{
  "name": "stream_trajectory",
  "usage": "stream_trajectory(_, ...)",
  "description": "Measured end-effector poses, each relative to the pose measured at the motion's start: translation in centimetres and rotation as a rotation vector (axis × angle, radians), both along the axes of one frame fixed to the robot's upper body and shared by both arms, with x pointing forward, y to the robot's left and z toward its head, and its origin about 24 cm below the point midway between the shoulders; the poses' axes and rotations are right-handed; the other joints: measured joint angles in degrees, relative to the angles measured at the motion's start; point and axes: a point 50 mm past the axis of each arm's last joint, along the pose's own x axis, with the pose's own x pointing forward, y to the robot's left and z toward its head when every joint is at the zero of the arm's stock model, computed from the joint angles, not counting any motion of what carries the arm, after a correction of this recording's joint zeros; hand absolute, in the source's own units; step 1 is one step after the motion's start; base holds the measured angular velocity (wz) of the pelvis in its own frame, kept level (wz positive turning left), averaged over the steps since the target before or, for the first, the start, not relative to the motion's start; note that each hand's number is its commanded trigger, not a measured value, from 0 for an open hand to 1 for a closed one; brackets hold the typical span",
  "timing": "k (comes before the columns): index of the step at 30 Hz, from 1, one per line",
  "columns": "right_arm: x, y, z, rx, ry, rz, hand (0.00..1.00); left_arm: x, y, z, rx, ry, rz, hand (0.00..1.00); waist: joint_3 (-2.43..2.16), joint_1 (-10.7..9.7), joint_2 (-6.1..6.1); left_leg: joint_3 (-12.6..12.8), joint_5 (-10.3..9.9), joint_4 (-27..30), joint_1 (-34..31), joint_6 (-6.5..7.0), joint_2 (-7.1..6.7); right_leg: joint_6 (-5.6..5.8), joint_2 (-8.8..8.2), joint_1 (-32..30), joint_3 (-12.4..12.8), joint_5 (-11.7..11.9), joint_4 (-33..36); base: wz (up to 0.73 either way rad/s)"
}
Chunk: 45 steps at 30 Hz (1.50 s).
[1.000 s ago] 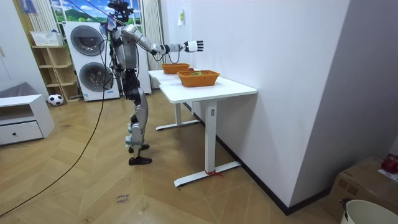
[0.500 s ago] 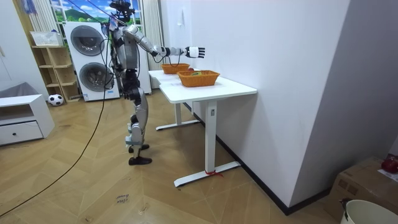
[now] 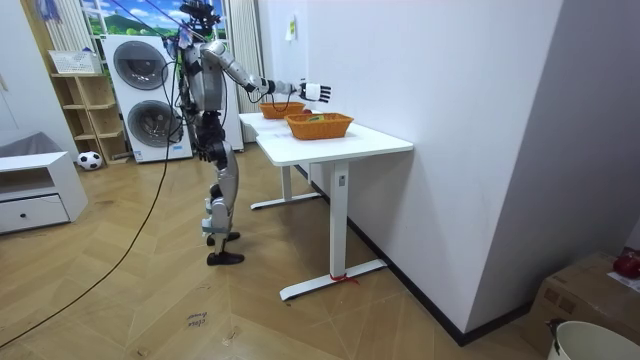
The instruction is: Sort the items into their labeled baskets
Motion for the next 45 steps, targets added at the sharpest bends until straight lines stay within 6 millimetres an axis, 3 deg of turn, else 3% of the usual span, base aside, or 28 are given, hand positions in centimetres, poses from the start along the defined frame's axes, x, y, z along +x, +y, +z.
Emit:
stream_trajectory(2,0.0,0.1,-0.1,0.004,0.003,0.008,0.0,0.0,-0.2,-0.1,-0.007,0.002,-0.005,0.0,0.19,-0.01,0.33,-0.04,0.0,-0.01,-0.21,0.0,-0.01,0.0,-0.05,-0.16,-0.41,0.0,0.0,0.0)
stream_trajectory(10,0.0,1.2,-0.3,0.005,0.012,0.085,0.0,-0.1,-0.3,-0.1,-0.015,0.005,-0.006,0.0,0.11,0.13,0.34,-0.43,0.0,0.41,-0.93,0.0,0.01,0.0,-0.06,-0.8,-0.46,0.0,0.06,0.0)
stream_trajectory(22,-0.2,3.0,1.2,0.009,-0.067,0.216,0.0,0.0,-0.4,-0.1,-0.041,-0.007,-0.019,0.0,-0.07,0.11,0.16,-1.09,0.0,1.36,-0.78,-0.01,0.01,-0.08,-0.04,0.14,-1.14,0.05,0.23,0.03)
stream_trajectory(23,-0.4,3.1,0.9,0.013,-0.069,0.226,0.0,-0.1,-0.4,-0.1,-0.049,-0.003,-0.02,0.0,-0.34,0.16,0.06,-1.17,0.0,1.37,-0.78,-0.01,0.01,-0.09,-0.03,0.22,-1.24,0.06,0.26,0.07)
stream_trajectory(25,-0.6,3.4,0.5,0.023,-0.06,0.244,0.0,-0.2,-0.5,-0.2,-0.058,0.003,-0.021,0.0,-0.41,0.17,-0.02,-1.2,0.0,1.45,-0.8,-0.01,0.03,-0.17,0.02,0.26,-1.26,0.11,0.29,0.02)
stream_trajectory(38,-1.4,4.0,-1.4,-0.006,0.0,0.287,0.0,-0.5,-0.5,-0.2,-0.09,0.01,-0.023,0.0,-0.38,0.03,-0.04,-1.02,0.0,1.3,-0.9,-0.01,0.03,-0.22,-0.04,0.21,-1.85,0.14,0.24,0.0)
stream_trajectory(45,-1.7,3.3,-3.0,-0.055,0.061,0.265,0.0,-0.4,-0.5,-0.1,-0.088,0.014,-0.046,0.0,-0.23,0.0,-0.44,-1.06,0.01,1.14,-0.91,-0.01,-0.02,-0.2,-0.13,0.18,-1.96,0.14,0.2,0.01)
